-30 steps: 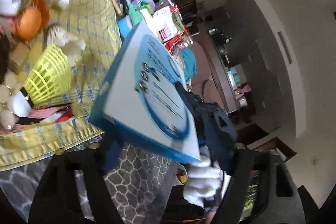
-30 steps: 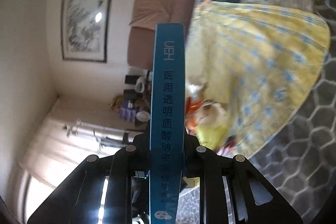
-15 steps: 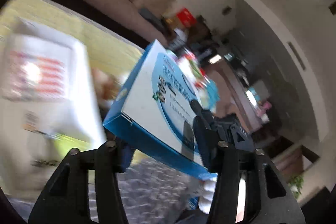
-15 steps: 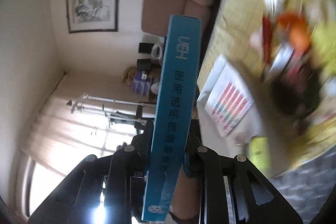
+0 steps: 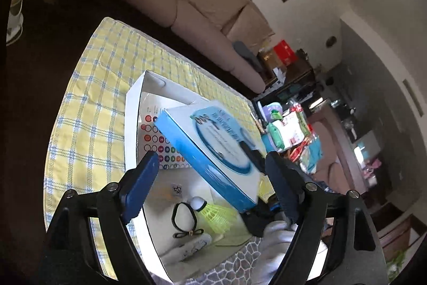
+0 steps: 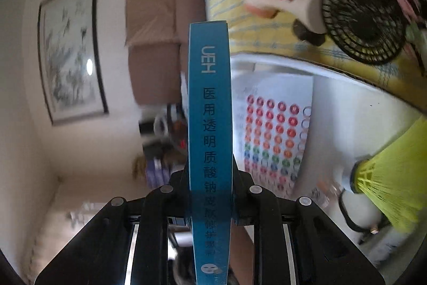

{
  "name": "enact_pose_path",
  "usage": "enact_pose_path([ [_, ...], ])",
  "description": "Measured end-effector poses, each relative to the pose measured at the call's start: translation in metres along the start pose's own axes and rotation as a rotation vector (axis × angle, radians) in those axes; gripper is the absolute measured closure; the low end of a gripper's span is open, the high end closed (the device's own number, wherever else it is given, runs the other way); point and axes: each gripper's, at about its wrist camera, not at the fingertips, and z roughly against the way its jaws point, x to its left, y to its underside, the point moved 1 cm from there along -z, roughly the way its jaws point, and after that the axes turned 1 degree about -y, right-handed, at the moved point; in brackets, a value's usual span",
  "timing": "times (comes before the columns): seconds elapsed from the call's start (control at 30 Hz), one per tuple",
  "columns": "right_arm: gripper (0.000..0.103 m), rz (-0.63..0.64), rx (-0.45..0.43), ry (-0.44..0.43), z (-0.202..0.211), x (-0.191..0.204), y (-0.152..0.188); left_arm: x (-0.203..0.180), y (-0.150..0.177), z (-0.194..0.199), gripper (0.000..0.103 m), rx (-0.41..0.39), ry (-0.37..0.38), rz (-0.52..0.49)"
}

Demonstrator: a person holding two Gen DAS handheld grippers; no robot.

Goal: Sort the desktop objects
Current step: 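Lower the UEH box into the white box with the right tool and release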

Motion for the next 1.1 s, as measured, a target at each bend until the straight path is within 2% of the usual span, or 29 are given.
enact_pose_path([
  [0.03,0.082,0.002,-0.032,-0.006,-0.004,0.001,0.0,0.001,0.005,0.004,0.024,-0.002,0.007,0.003],
  [0.3,0.08,0.002,-0.113,0.019,-0.028,-0.005,0.013,0.028,-0.014,0.039,0.024,-0.051,0.059,0.068],
  [0.4,0.067,-0.035,-0.173,0.069,-0.034,-0.02,0.02,0.049,-0.022,0.062,0.024,-0.11,0.071,0.136],
  [0.43,0.05,-0.07,-0.144,0.09,-0.041,-0.029,0.022,0.055,-0.023,0.068,0.024,-0.129,0.084,0.158],
  [0.47,0.042,-0.1,-0.106,0.106,-0.049,-0.033,0.024,0.06,-0.024,0.073,0.024,-0.144,0.09,0.172],
  [0.53,0.044,-0.103,-0.046,0.117,-0.051,-0.035,0.026,0.066,-0.025,0.08,0.024,-0.16,0.086,0.183],
  [0.6,0.034,-0.047,-0.027,0.173,-0.046,-0.025,0.026,0.068,-0.026,0.083,0.024,-0.163,0.083,0.183],
  [0.63,0.025,-0.036,-0.017,0.186,-0.041,-0.02,0.026,0.068,-0.026,0.083,0.024,-0.162,0.084,0.18],
  [0.67,0.022,-0.027,-0.002,0.198,-0.036,-0.014,0.025,0.066,-0.025,0.082,0.024,-0.159,0.085,0.172],
  [0.77,0.021,0.039,0.078,0.239,-0.02,0.001,0.021,0.057,-0.024,0.072,0.023,-0.133,0.085,0.144],
  [0.9,0.021,0.19,0.265,0.281,-0.004,0.028,0.023,0.044,-0.019,0.052,0.023,-0.069,0.084,0.113],
  [1.0,0.021,0.333,0.397,0.306,0.006,0.051,0.025,0.036,-0.014,0.042,0.023,-0.044,0.089,0.102],
  [1.03,0.021,0.434,0.473,0.315,0.003,0.064,0.026,0.034,-0.013,0.041,0.023,-0.039,0.092,0.1],
  [1.1,0.021,0.593,0.523,0.362,-0.003,0.077,0.031,0.031,-0.011,0.039,0.023,-0.033,0.091,0.092],
])
